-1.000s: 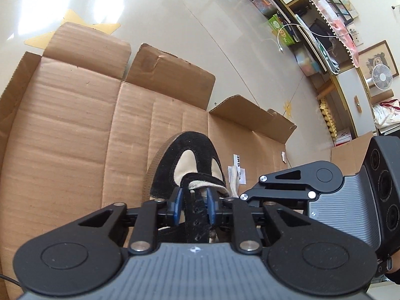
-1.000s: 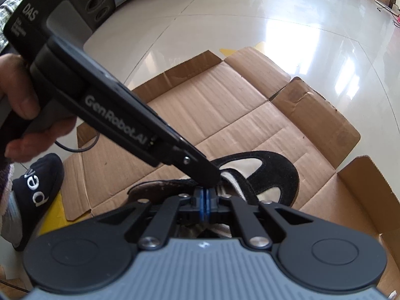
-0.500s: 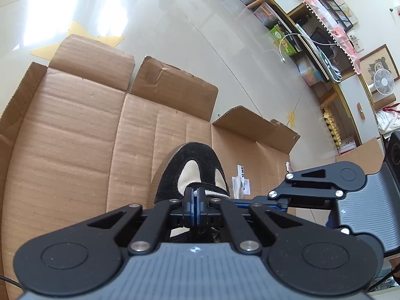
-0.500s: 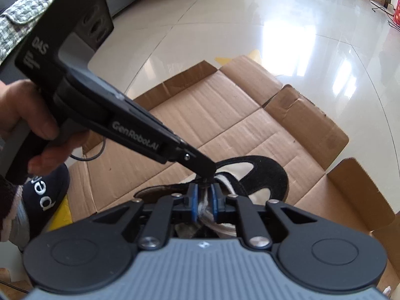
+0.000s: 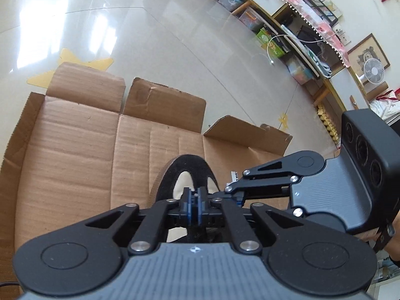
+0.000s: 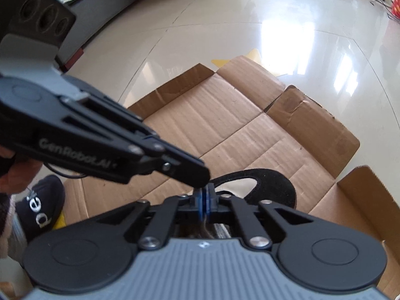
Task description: Lace up shoes with both hands
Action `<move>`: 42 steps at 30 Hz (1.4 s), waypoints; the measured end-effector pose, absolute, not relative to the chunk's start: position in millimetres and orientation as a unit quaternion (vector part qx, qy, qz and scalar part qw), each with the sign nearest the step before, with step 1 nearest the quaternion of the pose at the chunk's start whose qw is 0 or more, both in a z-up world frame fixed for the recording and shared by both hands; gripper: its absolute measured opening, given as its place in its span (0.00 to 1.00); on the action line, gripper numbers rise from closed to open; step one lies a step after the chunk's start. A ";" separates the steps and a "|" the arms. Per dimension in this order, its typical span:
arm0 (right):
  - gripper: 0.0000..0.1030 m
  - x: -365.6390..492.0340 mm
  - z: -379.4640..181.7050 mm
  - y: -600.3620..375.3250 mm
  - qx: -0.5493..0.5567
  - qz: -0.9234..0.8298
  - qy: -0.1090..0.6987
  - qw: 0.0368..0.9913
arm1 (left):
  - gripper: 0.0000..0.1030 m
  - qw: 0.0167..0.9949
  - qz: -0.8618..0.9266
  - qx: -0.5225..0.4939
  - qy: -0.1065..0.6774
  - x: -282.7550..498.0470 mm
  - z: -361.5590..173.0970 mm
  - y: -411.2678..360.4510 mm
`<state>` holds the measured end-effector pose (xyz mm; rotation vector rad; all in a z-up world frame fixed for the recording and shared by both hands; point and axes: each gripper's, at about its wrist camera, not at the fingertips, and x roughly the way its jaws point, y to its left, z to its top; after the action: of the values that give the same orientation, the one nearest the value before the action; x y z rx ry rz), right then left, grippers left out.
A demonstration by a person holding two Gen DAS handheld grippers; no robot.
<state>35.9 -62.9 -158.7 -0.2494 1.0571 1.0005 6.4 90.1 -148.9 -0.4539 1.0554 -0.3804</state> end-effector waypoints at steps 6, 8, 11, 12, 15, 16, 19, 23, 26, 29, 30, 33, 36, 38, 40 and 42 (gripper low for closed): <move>0.02 45.1 -133.4 -68.5 -0.080 0.460 0.488 0.737 | 0.22 0.813 -0.208 -0.152 0.522 3.6 -156.5 85.2; 0.02 51.1 -118.2 -66.5 -0.071 0.466 0.486 0.736 | 0.22 0.807 -0.224 -0.144 0.527 3.2 -166.8 80.6; 0.02 62.4 -86.0 -58.9 -0.073 0.480 0.469 0.738 | 0.22 0.807 -0.242 -0.126 0.524 3.2 -170.1 74.2; 0.02 66.5 -75.3 -54.6 -0.084 0.482 0.463 0.739 | 0.22 0.808 -0.247 -0.118 0.521 2.9 -169.7 72.5; 0.02 76.1 -41.5 -41.6 -0.097 0.494 0.440 0.744 | 0.22 0.808 -0.261 -0.106 0.517 1.9 -170.2 69.4; 0.02 79.6 -29.6 -37.1 -0.099 0.498 0.432 0.746 | 0.22 0.808 -0.262 -0.106 0.517 1.6 -170.4 69.3; 0.02 88.7 9.1 -21.5 -0.109 0.505 0.400 0.757 | 0.22 0.807 -0.267 -0.108 0.516 1.0 -173.6 69.2; 0.02 98.0 61.1 2.0 -0.118 0.512 0.352 0.774 | 0.22 0.806 -0.270 -0.113 0.515 1.6 -176.7 69.0; 0.02 100.7 91.4 19.0 -0.113 0.524 0.318 0.782 | 0.22 0.805 -0.271 -0.117 0.514 2.3 -176.9 71.1; 0.02 100.4 115.8 36.5 -0.105 0.538 0.286 0.786 | 0.22 0.806 -0.271 -0.121 0.511 0.6 -174.9 74.1; 0.02 99.5 122.0 41.2 -0.100 0.543 0.275 0.787 | 0.22 0.807 -0.272 -0.121 0.511 0.2 -174.8 74.4; 0.02 96.5 137.4 52.0 -0.087 0.553 0.247 0.791 | 0.22 0.808 -0.273 -0.120 0.508 -0.6 -174.3 75.0; 0.02 95.4 148.0 59.4 -0.068 0.560 0.228 0.793 | 0.23 0.804 -0.278 -0.125 0.511 -0.4 -174.7 77.0; 0.02 95.5 156.7 61.4 -0.049 0.563 0.209 0.798 | 0.27 0.798 -0.283 -0.129 0.515 -0.7 -176.0 77.5; 0.02 97.2 162.1 65.6 -0.047 0.567 0.208 0.796 | 0.33 0.797 -0.287 -0.129 0.516 -3.2 -176.5 76.9; 0.02 96.6 157.8 70.5 -0.052 0.568 0.211 0.793 | 0.33 0.797 -0.288 -0.129 0.515 -5.3 -176.5 77.0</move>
<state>96.6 70.5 157.8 -0.1125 0.4547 1.2218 -5.3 77.0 -176.5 -0.2772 1.1058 -0.6177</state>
